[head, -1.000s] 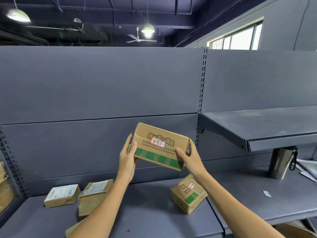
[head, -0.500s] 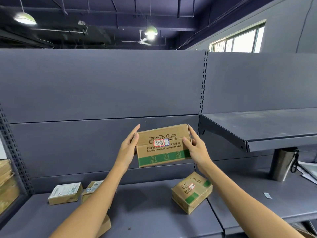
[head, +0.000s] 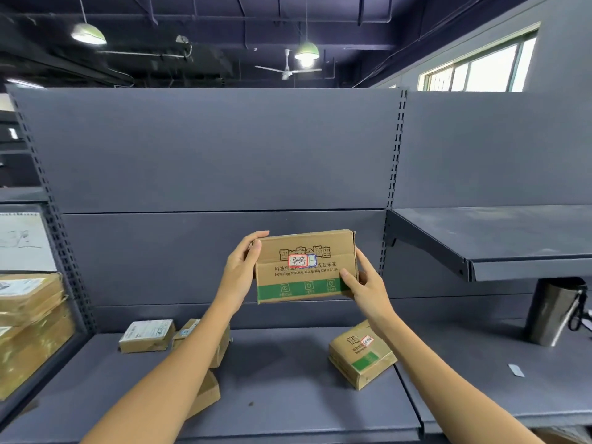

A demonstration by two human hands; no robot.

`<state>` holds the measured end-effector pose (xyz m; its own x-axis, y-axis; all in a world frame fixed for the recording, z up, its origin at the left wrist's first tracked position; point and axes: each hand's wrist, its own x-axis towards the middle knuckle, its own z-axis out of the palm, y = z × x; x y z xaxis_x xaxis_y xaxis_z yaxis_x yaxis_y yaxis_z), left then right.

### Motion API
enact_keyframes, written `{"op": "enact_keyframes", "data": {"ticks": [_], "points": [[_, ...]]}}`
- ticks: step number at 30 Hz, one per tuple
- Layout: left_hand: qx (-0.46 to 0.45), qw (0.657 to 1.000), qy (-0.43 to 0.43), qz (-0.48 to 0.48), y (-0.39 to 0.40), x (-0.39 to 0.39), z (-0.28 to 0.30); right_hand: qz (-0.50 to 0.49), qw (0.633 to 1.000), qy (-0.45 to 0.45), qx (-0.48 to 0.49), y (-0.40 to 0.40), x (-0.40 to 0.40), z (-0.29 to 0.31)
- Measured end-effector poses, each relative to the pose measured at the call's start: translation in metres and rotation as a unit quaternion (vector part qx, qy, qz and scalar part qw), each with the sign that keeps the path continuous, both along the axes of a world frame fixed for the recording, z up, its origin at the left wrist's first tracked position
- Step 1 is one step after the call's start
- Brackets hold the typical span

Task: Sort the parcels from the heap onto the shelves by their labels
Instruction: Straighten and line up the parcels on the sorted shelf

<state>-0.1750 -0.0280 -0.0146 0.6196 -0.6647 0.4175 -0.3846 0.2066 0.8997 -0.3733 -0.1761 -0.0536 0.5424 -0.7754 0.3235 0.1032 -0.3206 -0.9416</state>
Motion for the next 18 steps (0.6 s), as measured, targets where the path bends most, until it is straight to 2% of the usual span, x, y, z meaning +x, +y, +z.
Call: {"op": "enact_keyframes", "data": {"ticks": [3,10,18], "points": [[0.011,0.999,-0.028,0.036,0.024,0.0,0.0,0.025,0.999,-0.017,0.019,0.012,0.012,-0.013],[0.022,0.989,-0.029,0.141,0.128,0.026,0.001,0.122,0.992,-0.028,0.027,0.081,0.078,-0.034],[-0.026,0.958,-0.003,0.286,0.341,0.08,0.009,0.256,0.966,-0.031,0.026,0.264,0.198,-0.015]]}}
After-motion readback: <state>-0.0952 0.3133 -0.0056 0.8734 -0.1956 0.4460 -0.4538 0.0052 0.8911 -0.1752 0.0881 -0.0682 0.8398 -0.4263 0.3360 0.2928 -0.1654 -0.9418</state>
